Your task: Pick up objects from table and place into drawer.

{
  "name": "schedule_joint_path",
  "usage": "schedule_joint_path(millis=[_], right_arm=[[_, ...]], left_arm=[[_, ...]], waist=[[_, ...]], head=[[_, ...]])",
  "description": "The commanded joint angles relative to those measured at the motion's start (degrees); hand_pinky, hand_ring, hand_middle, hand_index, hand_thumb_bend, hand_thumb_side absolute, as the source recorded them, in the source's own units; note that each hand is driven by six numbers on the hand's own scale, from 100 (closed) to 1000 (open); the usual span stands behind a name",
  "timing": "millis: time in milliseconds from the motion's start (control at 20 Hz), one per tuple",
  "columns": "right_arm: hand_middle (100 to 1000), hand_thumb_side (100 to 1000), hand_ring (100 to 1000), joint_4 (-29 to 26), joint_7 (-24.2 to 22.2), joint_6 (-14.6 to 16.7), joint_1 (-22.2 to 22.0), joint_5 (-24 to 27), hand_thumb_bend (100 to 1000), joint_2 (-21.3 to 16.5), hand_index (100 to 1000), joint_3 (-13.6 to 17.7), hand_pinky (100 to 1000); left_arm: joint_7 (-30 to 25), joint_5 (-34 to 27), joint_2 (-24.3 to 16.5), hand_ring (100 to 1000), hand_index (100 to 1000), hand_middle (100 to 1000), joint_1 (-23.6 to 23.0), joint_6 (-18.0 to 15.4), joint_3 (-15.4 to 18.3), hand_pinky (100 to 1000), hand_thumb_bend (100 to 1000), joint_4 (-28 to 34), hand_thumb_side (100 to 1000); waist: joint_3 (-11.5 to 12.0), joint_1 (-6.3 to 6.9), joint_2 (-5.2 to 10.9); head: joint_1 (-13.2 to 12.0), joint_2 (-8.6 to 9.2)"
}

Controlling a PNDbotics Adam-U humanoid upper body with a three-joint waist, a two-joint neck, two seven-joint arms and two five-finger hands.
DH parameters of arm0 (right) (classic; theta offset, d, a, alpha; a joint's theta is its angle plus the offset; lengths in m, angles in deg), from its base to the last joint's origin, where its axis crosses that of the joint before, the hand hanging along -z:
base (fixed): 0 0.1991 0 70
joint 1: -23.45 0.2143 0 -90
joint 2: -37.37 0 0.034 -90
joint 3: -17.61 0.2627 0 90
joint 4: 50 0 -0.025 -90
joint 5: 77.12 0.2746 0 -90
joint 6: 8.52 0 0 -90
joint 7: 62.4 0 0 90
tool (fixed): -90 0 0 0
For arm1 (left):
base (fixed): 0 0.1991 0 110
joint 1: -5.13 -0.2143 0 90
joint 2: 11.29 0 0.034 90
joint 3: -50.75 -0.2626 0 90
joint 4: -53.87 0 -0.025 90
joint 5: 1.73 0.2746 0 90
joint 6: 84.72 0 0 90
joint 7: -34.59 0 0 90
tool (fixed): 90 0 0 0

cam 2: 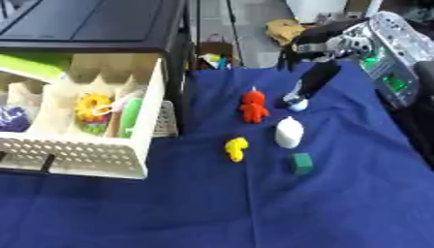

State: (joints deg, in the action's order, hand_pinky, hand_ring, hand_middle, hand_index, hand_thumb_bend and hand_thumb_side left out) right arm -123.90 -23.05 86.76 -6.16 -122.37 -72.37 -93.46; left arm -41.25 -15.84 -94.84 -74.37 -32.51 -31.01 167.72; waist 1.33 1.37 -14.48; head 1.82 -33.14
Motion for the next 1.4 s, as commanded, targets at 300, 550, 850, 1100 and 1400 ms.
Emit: schedule_joint_path(millis=[300, 550, 850, 1100, 1400], right_arm=[[690, 611, 827, -3.5, -1.3, -2.5, -1.4, -0.3, 618, -3.5, 853, -0.2, 761], [692, 601, 828, -5.5, -1.3, -3.9, -3.3, -0.2, 549, -4.5, 847, -0.6, 756], [682, 445, 835, -7.4, -1.3, -6.1, -4.9, 0.7, 531, -5.0, 850, -0.8, 752], [646, 409, 828, -7.0, -1.3, -6.9, -5.6, 0.7, 564, -5.1, 839, -1.5, 747], [652, 429, 828, -6.6, -1.3, -7.1, -6.2, 0.2, 610, -4.8, 839, -1.9, 747]], left_arm=[[-0.1, 0.0, -0.5, 713, 815, 726, 0.6, 0.0, -0.1, 515, 414, 0.7, 1000], [-0.1, 0.0, -0.5, 713, 815, 725, 0.7, 0.0, -0.1, 514, 413, 0.7, 1000], [-0.1, -0.1, -0.4, 712, 817, 726, 0.8, 0.0, -0.1, 512, 414, 0.7, 1000], [-0.2, -0.1, -0.3, 712, 817, 725, 0.9, 0.0, -0.1, 510, 412, 0.7, 1000], [-0.2, -0.2, -0.2, 711, 817, 725, 0.9, 0.1, -0.1, 505, 411, 0.7, 1000]], waist=[[-0.1, 0.11, 0.52], [-0.2, 0.13, 0.38], [-0.2, 0.13, 0.27], [-0.2, 0.07, 0.19], [-0.2, 0.07, 0.06]], head=[[0.1, 0.88], [0.1, 1.03], [0.2, 1.16], [0.3, 1.25], [0.5, 1.32]])
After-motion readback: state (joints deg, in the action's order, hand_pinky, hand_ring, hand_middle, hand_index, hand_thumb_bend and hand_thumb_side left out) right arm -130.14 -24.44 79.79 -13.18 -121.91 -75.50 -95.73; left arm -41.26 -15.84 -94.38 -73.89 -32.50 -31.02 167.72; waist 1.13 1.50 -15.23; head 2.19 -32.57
